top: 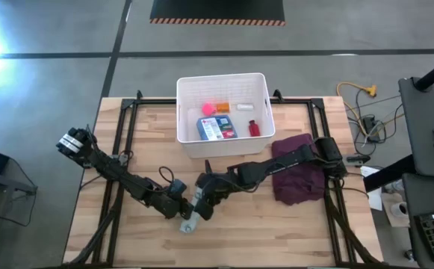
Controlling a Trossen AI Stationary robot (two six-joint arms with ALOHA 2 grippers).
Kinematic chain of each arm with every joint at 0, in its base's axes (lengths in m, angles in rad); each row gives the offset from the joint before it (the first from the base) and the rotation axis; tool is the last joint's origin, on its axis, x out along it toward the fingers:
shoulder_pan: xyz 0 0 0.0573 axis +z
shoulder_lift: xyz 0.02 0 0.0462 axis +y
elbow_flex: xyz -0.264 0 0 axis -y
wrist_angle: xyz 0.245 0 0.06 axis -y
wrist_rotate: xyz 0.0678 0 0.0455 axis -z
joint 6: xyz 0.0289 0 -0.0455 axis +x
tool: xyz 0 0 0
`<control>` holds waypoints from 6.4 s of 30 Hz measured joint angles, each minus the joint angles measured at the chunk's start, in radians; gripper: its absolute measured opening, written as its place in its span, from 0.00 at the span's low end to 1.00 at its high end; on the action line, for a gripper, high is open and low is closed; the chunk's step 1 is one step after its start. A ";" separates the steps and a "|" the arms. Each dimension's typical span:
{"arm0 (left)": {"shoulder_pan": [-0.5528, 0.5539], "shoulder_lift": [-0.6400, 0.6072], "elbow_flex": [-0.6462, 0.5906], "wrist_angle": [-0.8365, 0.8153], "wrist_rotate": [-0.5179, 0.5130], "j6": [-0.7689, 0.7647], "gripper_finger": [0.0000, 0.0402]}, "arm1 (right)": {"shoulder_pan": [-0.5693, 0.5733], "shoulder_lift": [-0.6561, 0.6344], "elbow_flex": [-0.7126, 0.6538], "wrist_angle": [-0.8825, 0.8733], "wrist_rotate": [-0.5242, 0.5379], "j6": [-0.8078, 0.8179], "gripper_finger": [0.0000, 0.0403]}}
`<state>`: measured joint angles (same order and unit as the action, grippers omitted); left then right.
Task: Pick & place medical supplies in basket/bin
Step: Put the light blue mailer bag into the white bin, then return to Home Position
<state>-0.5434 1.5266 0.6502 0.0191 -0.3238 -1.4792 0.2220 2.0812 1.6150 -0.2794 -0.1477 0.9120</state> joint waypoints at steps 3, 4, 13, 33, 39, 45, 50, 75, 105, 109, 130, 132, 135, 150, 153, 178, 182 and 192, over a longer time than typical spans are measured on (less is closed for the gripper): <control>0.000 -0.004 -0.004 -0.005 -0.001 0.003 0.00 | -0.004 -0.012 -0.005 0.029 0.039 -0.018 0.61; -0.001 -0.005 -0.006 0.000 -0.002 0.001 0.00 | -0.004 -0.021 -0.007 0.029 0.042 -0.009 0.62; -0.001 -0.005 -0.018 0.000 0.002 0.004 0.00 | 0.045 -0.176 -0.014 -0.161 0.116 0.161 0.61; -0.062 -0.044 -0.017 0.007 -0.124 0.064 0.00 | 0.130 -0.079 -0.158 0.118 0.228 0.793 0.76; -0.097 -0.056 -0.017 0.007 -0.183 0.064 0.00 | 0.123 -0.043 -0.166 0.103 0.264 0.835 0.80; -0.104 -0.046 -0.018 0.005 -0.175 0.064 0.00 | 0.106 0.008 -0.164 0.151 0.257 0.833 0.80; -0.129 -0.046 -0.018 0.004 -0.175 0.064 0.00 | 0.114 -0.002 -0.153 0.078 0.248 0.793 0.80; -0.144 -0.081 -0.110 -0.043 -0.145 -0.005 0.00 | 0.080 0.045 -0.132 -0.258 0.287 0.653 0.52; -0.098 -0.018 -0.086 0.014 -0.123 0.030 0.00 | 0.031 0.080 0.099 -0.110 0.163 0.397 0.53; -0.104 -0.022 -0.068 0.016 -0.158 0.050 0.00 | 0.030 0.080 0.099 -0.074 0.157 0.424 0.60; -0.110 -0.024 0.001 0.021 -0.236 0.095 0.00 | 0.033 0.080 0.057 -0.087 0.139 0.578 0.78; -0.111 -0.024 0.001 0.021 -0.237 0.095 0.00 | 0.033 0.080 0.055 -0.087 0.139 0.578 0.76; -0.113 -0.024 0.000 0.017 -0.236 0.095 0.00 | 0.033 0.080 0.053 -0.086 0.139 0.578 0.69; -0.210 -0.242 0.006 -0.152 -0.491 0.117 0.00 | 0.033 0.029 0.053 -0.138 0.171 0.502 0.40; -0.252 -0.352 0.006 -0.255 -0.630 0.110 0.00 | 0.032 -0.046 0.053 -0.134 0.212 0.458 0.40; -0.223 -0.640 0.006 -0.254 -0.699 0.452 0.00 | -0.589 -0.383 0.054 -0.384 0.210 -0.027 0.67; -0.132 -0.638 0.005 -0.169 -0.611 0.565 0.00 | -0.630 -0.356 0.054 -0.384 0.147 -0.030 0.72; 0.040 -0.635 0.005 0.064 -0.426 0.824 0.00 | -0.578 -0.494 0.064 -0.500 0.345 -0.106 0.78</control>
<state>-0.5032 0.8913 0.6552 0.0830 -0.7499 -0.6556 -0.3555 1.5868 1.6787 -0.7795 0.1970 0.8061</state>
